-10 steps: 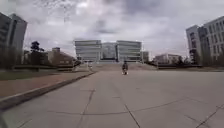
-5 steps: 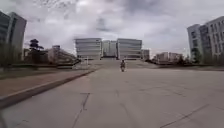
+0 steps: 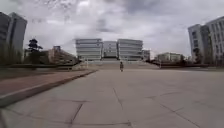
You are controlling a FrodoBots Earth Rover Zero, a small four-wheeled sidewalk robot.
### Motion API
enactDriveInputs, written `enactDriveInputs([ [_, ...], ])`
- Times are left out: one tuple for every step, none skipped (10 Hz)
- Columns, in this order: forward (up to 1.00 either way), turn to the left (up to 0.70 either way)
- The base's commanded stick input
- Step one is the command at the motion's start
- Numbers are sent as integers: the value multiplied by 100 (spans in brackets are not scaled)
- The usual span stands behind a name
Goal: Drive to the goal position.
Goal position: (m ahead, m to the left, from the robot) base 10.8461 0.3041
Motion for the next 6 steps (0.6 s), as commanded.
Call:
enactDriveInputs([
  [100,0],
  [100,0],
  [100,0],
  [100,0],
  [100,0],
  [100,0],
])
